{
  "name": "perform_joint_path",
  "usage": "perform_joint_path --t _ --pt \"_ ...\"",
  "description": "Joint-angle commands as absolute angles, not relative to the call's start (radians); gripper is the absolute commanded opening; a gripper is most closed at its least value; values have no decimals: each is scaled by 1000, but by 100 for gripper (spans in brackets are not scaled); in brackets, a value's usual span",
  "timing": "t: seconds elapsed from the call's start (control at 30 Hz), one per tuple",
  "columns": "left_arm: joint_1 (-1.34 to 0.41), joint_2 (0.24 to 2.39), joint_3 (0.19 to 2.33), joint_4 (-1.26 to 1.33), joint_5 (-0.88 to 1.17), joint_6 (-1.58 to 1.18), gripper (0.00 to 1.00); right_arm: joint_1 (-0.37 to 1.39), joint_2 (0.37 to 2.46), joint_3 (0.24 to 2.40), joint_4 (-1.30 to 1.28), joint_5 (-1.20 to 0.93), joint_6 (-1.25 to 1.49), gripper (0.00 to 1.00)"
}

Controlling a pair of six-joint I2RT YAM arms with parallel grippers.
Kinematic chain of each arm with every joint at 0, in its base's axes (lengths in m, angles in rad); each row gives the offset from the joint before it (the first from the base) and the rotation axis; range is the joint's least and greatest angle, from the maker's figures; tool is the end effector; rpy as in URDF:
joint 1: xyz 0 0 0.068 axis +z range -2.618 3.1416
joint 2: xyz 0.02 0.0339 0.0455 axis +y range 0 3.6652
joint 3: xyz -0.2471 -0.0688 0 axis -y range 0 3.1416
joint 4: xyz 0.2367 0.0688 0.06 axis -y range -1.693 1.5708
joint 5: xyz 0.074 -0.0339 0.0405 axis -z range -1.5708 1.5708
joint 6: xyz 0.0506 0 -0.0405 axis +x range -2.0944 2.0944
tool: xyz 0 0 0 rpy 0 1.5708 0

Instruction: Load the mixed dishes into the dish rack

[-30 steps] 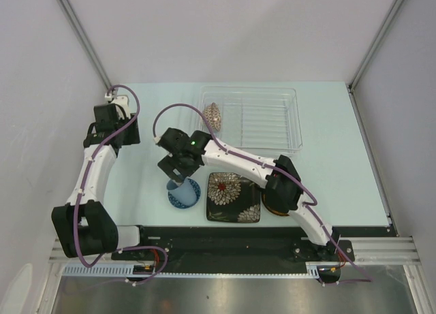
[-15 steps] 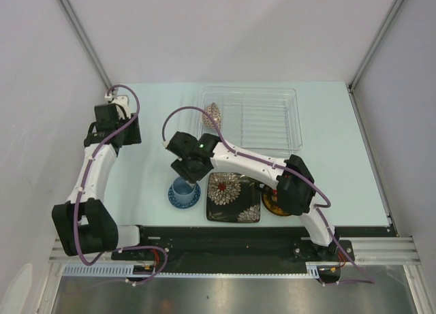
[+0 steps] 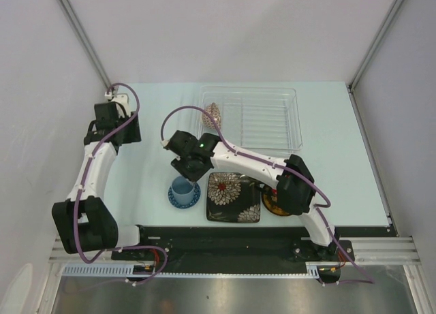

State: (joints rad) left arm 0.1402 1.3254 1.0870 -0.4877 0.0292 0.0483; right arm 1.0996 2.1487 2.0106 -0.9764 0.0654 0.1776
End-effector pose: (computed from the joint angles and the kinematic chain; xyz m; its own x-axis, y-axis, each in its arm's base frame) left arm 0.2946 0.0401 0.2729 -0.6624 -0.0447 -0.7478 -0.0862 0.9961 0.0167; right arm 0.2084 0.4017 0.2356 -0.5559 -0.7027 -0.4441 -0.7903 0.6124 0.0201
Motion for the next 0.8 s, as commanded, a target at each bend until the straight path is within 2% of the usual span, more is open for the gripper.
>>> perform_joint_path --t 0.0,0.2,0.33,0.43,0.77 --pt "141 1331 1135 -465 25 31 64 1092 2129 2031 -937 17 152 46" --pt "123 1336 1140 -468 23 20 64 1085 2157 2046 -927 -38 146 38" --pt "112 1339 1140 -468 14 24 65 1080 2158 2039 -922 -52 150 27" --pt "109 1344 1140 -466 8 28 66 1074 2157 2020 -904 -80 150 23" --pt "104 1339 1158 -476 -23 46 67 1057 2181 1993 -864 -155 143 23"
